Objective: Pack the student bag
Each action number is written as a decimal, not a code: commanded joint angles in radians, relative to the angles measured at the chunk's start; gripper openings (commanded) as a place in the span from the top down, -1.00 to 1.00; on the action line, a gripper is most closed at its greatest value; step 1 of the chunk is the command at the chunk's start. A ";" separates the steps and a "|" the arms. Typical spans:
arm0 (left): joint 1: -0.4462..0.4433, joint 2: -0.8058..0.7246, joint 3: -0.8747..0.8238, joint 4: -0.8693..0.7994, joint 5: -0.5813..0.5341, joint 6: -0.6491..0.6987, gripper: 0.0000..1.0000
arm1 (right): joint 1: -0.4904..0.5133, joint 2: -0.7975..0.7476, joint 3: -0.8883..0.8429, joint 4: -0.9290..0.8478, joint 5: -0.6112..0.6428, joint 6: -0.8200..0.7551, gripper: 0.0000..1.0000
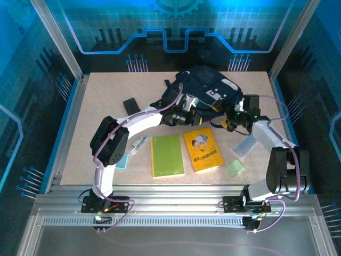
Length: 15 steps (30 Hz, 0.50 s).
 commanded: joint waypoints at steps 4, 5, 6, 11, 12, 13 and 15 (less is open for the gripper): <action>-0.022 -0.016 0.018 0.022 -0.019 -0.030 1.00 | 0.066 0.099 -0.112 0.341 0.000 0.250 -0.88; -0.025 -0.022 0.011 0.018 -0.020 -0.030 1.00 | 0.071 0.122 -0.114 0.373 0.011 0.261 -0.80; -0.028 -0.028 0.002 0.012 -0.017 -0.029 1.00 | 0.076 0.150 -0.110 0.415 0.022 0.269 -0.65; -0.022 -0.061 -0.031 -0.065 -0.030 0.004 1.00 | 0.076 0.248 -0.101 0.506 0.050 0.282 0.96; -0.013 -0.066 -0.031 -0.095 -0.041 0.015 1.00 | 0.072 0.256 -0.100 0.512 0.045 0.275 1.00; 0.000 -0.069 -0.029 -0.131 -0.061 0.022 1.00 | 0.067 0.257 -0.097 0.502 0.044 0.259 1.00; 0.035 -0.075 -0.019 -0.211 -0.100 0.042 1.00 | 0.057 0.243 -0.085 0.443 0.050 0.204 1.00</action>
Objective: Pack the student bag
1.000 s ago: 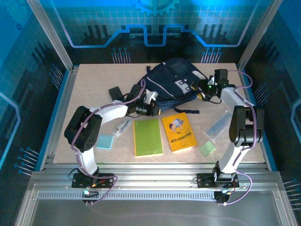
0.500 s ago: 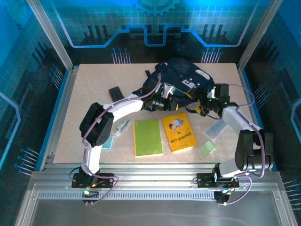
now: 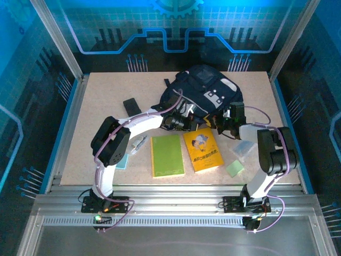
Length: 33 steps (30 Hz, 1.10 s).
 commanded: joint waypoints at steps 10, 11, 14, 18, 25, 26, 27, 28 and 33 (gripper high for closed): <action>0.239 -0.119 0.041 -0.425 -0.279 0.268 1.00 | -0.077 -0.062 0.141 -0.320 0.160 -0.427 1.00; 0.260 -0.121 0.029 -0.420 -0.278 0.266 1.00 | -0.085 -0.056 0.157 -0.332 0.160 -0.447 1.00; 0.273 -0.126 0.015 -0.421 -0.289 0.264 1.00 | -0.099 -0.023 0.236 -0.402 0.187 -0.514 1.00; 0.224 -0.192 -0.035 -0.363 -0.190 0.225 1.00 | -0.101 0.049 0.367 -0.443 0.191 -0.552 1.00; 0.036 -0.236 -0.056 -0.256 -0.043 0.100 1.00 | -0.098 0.137 0.554 -0.514 0.185 -0.571 1.00; 0.014 -0.223 -0.045 -0.242 -0.030 0.084 1.00 | -0.097 0.142 0.571 -0.529 0.185 -0.575 1.00; -0.008 -0.204 -0.028 -0.222 -0.011 0.069 1.00 | -0.097 0.144 0.583 -0.544 0.187 -0.576 0.84; -0.027 -0.175 -0.002 -0.206 0.012 0.058 1.00 | -0.097 0.140 0.590 -0.555 0.181 -0.576 0.61; -0.052 -0.001 0.192 -0.191 0.029 0.035 1.00 | -0.108 0.038 0.534 -0.645 0.196 -0.576 -0.55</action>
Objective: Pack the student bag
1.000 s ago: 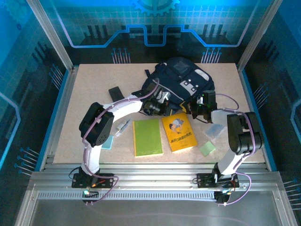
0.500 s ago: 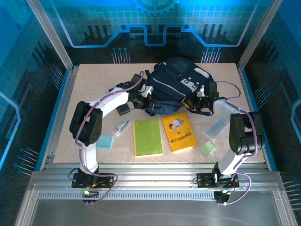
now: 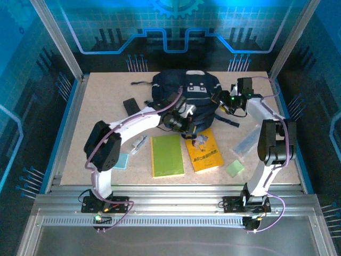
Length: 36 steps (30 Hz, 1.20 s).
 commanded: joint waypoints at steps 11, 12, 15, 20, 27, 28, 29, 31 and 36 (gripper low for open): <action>-0.009 0.208 0.307 0.014 0.070 -0.012 1.00 | -0.016 -0.315 -0.284 0.034 -0.096 0.129 -0.93; -0.009 0.197 0.289 0.019 0.074 -0.011 1.00 | -0.004 -0.307 -0.299 0.071 -0.103 0.159 -0.93; -0.014 0.159 0.224 0.045 0.078 -0.013 1.00 | 0.040 -0.242 -0.284 0.137 -0.107 0.203 -0.93; -0.024 0.114 0.156 0.069 0.067 -0.016 1.00 | 0.102 -0.120 -0.268 0.261 -0.119 0.297 -0.79; -0.017 0.086 0.105 0.076 0.036 -0.017 1.00 | 0.105 -0.072 -0.315 0.288 -0.052 0.295 1.00; -0.011 0.076 0.090 0.069 0.032 -0.014 1.00 | 0.092 -0.084 -0.329 0.293 -0.040 0.291 1.00; 0.000 0.068 0.073 0.058 0.028 -0.012 1.00 | 0.078 -0.095 -0.340 0.293 -0.033 0.284 1.00; 0.034 0.040 0.022 0.030 0.021 -0.004 1.00 | 0.047 -0.120 -0.345 0.266 -0.016 0.252 1.00; 0.152 -0.033 -0.117 -0.069 -0.031 0.051 1.00 | -0.004 -0.152 -0.303 0.174 0.006 0.146 1.00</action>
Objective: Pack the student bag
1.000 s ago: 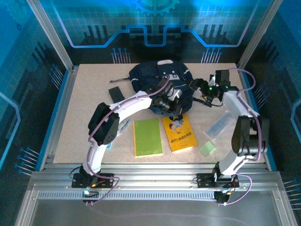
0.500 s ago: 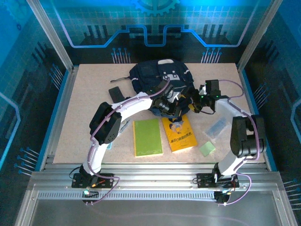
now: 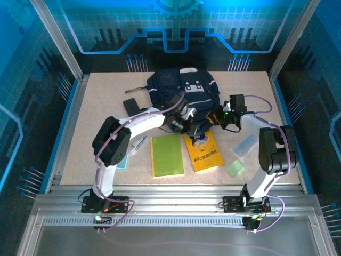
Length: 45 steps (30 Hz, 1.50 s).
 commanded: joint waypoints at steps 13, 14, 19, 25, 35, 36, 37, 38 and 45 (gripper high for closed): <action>0.254 -0.156 -0.124 -0.140 -0.097 0.060 1.00 | -0.131 -0.010 0.143 -0.149 0.099 -0.211 1.00; 0.246 -0.151 -0.115 -0.141 -0.100 0.062 1.00 | -0.129 -0.006 0.149 -0.145 0.095 -0.213 1.00; 0.227 -0.126 -0.094 -0.139 -0.072 0.056 1.00 | -0.132 0.033 0.232 -0.177 0.086 -0.254 1.00; 0.121 -0.117 -0.044 -0.033 -0.017 -0.014 1.00 | -0.127 -0.030 0.308 -0.328 0.113 -0.266 -0.98; 0.033 0.051 0.225 0.090 0.047 -0.088 1.00 | -0.116 -0.250 0.057 -0.340 0.033 -0.173 -1.00; 0.022 0.062 0.244 0.083 0.048 -0.084 1.00 | -0.107 -0.260 0.024 -0.311 0.023 -0.145 -1.00; 0.016 0.070 0.254 0.079 0.051 -0.082 1.00 | -0.099 -0.263 0.002 -0.285 0.019 -0.122 -1.00; 0.008 0.077 0.260 0.075 0.056 -0.079 1.00 | -0.089 -0.261 -0.020 -0.250 0.011 -0.093 -1.00; -0.013 0.055 0.188 0.096 0.076 -0.092 1.00 | -0.040 -0.121 -0.031 -0.090 0.087 0.001 -0.86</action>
